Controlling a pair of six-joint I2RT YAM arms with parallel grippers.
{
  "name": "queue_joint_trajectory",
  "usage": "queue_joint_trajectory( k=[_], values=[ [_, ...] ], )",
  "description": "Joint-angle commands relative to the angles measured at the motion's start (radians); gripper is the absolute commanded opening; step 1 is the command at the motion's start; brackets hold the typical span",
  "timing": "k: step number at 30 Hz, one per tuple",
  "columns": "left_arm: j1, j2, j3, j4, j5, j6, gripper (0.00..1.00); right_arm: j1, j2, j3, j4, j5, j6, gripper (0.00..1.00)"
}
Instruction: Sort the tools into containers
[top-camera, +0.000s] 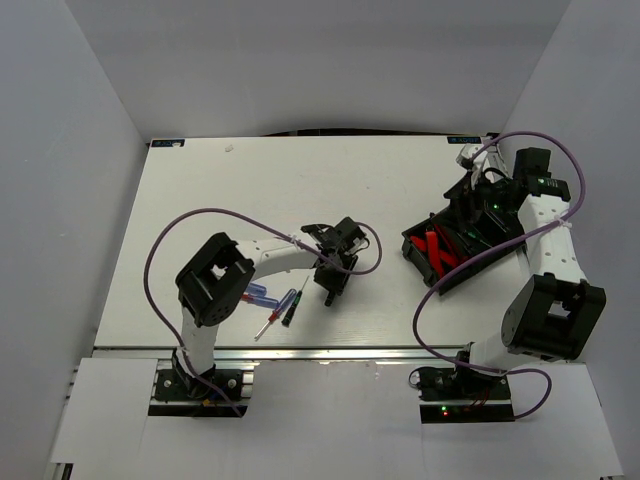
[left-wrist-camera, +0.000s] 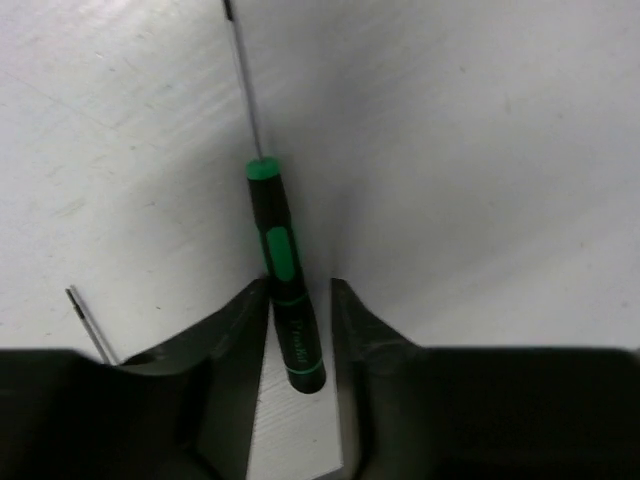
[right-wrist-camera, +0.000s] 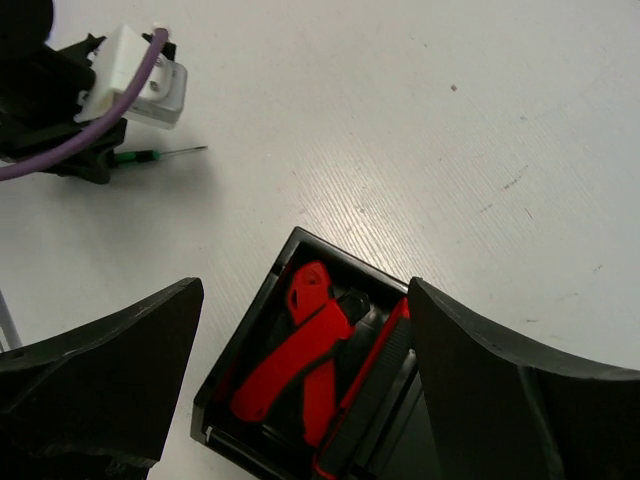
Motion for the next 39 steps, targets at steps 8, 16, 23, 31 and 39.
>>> queue_joint_trajectory(
  k=[8, 16, 23, 31, 39],
  values=[
    [0.000, -0.007, 0.044, -0.071, -0.075, -0.039, 0.00, 0.035, -0.078, -0.045, 0.030, -0.070, 0.026, 0.90],
    [0.113, -0.278, -0.068, 0.181, 0.158, -0.158, 0.00, 0.105, 0.046, 0.005, -0.089, -0.207, 0.232, 0.72],
    [0.222, -0.504, -0.306, 0.631, 0.306, -0.243, 0.00, 0.203, 0.120, -0.027, 0.341, -0.286, 0.820, 0.63],
    [0.230, -0.504, -0.246, 0.759, 0.344, -0.289, 0.00, 0.426, 0.215, -0.011, 1.122, -0.222, 1.567, 0.89],
    [0.237, -0.513, -0.213, 0.766, 0.346, -0.298, 0.00, 0.507, 0.281, 0.092, 1.155, -0.206, 1.571, 0.86]
  ],
)
